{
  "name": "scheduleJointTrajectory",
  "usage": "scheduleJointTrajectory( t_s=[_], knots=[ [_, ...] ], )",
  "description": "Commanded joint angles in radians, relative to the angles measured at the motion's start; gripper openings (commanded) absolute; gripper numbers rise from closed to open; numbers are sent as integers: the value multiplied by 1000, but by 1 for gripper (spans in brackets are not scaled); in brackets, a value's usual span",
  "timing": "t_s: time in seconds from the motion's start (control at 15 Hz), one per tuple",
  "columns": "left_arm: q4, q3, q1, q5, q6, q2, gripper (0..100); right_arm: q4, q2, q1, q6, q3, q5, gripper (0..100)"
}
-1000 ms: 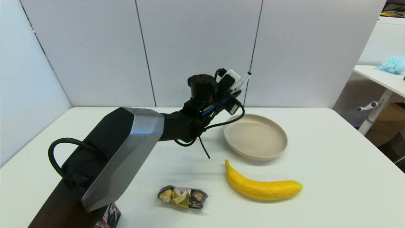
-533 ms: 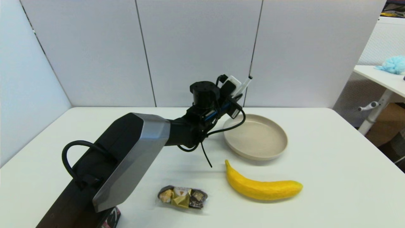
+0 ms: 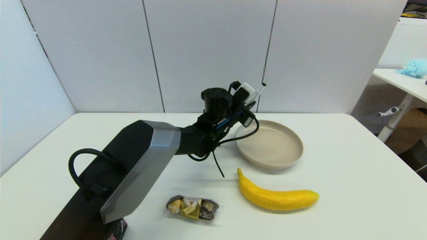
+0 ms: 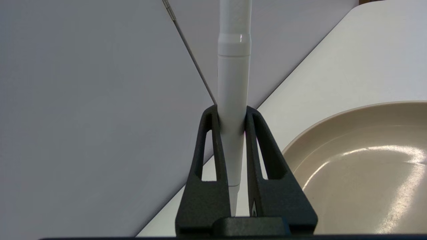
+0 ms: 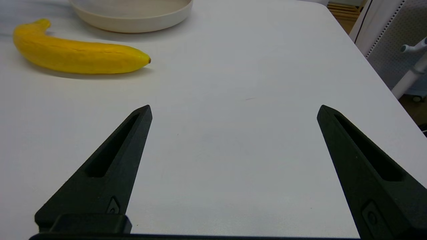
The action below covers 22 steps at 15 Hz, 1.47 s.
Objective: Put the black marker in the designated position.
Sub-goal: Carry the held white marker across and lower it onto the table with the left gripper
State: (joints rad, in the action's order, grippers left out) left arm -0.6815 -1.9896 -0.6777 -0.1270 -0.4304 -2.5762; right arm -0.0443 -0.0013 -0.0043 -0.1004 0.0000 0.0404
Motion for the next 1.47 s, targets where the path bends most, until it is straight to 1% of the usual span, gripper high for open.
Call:
scheduleJointTrajectory(
  t_s=[0.07, 0.47, 1.13, 1.2, 1.47],
  knots=[
    [10, 0, 3, 4, -7, -1, 0, 0, 1, 0, -1, 0, 1, 100],
    [114, 0, 6, 6, -33, -6, 0, 0, 1, 1, -1, 0, 1, 100],
    [111, -2, 10, 17, -36, -4, 0, 0, 1, 0, -1, 0, 1, 100],
    [111, -2, 10, 17, -36, -2, 100, 0, 1, 0, -1, 0, 1, 100],
    [108, 0, 18, 17, -36, -1, 100, 0, 1, 0, -1, 0, 1, 100]
  ],
)
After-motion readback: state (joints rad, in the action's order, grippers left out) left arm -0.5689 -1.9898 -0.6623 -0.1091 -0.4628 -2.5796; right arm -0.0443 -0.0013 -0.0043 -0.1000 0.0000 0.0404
